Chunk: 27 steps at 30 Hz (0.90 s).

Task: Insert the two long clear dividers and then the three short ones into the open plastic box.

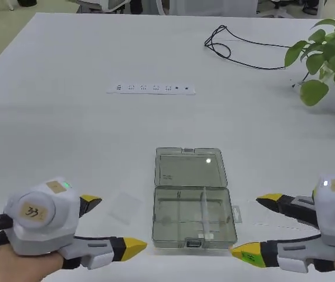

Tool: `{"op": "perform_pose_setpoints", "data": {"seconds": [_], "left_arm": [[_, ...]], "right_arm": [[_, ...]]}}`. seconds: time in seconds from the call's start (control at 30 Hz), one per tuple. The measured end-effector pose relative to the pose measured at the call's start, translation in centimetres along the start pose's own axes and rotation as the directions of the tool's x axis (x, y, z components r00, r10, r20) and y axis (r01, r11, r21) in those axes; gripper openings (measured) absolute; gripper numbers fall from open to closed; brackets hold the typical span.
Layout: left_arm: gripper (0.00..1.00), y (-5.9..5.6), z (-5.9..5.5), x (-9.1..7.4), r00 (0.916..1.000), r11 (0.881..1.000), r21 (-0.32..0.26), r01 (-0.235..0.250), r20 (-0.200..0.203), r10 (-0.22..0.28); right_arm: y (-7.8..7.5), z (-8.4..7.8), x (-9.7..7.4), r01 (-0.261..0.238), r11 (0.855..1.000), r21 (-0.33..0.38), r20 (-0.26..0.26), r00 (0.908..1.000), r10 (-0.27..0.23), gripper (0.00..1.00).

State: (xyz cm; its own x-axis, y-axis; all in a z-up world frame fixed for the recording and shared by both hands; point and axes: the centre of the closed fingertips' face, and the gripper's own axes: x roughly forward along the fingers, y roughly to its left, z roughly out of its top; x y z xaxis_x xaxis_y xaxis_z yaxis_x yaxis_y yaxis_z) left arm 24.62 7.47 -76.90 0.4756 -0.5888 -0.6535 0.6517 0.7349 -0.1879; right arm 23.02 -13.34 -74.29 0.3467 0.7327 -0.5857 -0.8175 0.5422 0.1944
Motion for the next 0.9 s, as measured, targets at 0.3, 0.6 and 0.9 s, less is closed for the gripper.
{"op": "perform_pose_setpoints", "data": {"seconds": [0.3,0.6,0.9], "left_arm": [[0.7,2.0,-2.9,2.1,0.9849,0.995,-0.082,-0.047,-0.17,0.032],[0.64,3.4,-4.9,3.5,0.9551,0.987,-0.113,-0.114,-0.286,0.077],[0.54,4.3,-5.6,4.4,0.9238,0.984,-0.071,-0.165,-0.361,0.129]], "right_arm": [[-0.2,-0.6,-0.7,-0.005,1.0,-0.016,0.03,0.9995,0.005,0.81],[0.6,-0.8,-1.0,-0.022,0.999,-0.042,0.069,0.9973,0.025,0.85],[0.3,-0.8,-1.3,-0.009,1.0,-0.027,0.094,0.9955,0.012,0.85]]}}
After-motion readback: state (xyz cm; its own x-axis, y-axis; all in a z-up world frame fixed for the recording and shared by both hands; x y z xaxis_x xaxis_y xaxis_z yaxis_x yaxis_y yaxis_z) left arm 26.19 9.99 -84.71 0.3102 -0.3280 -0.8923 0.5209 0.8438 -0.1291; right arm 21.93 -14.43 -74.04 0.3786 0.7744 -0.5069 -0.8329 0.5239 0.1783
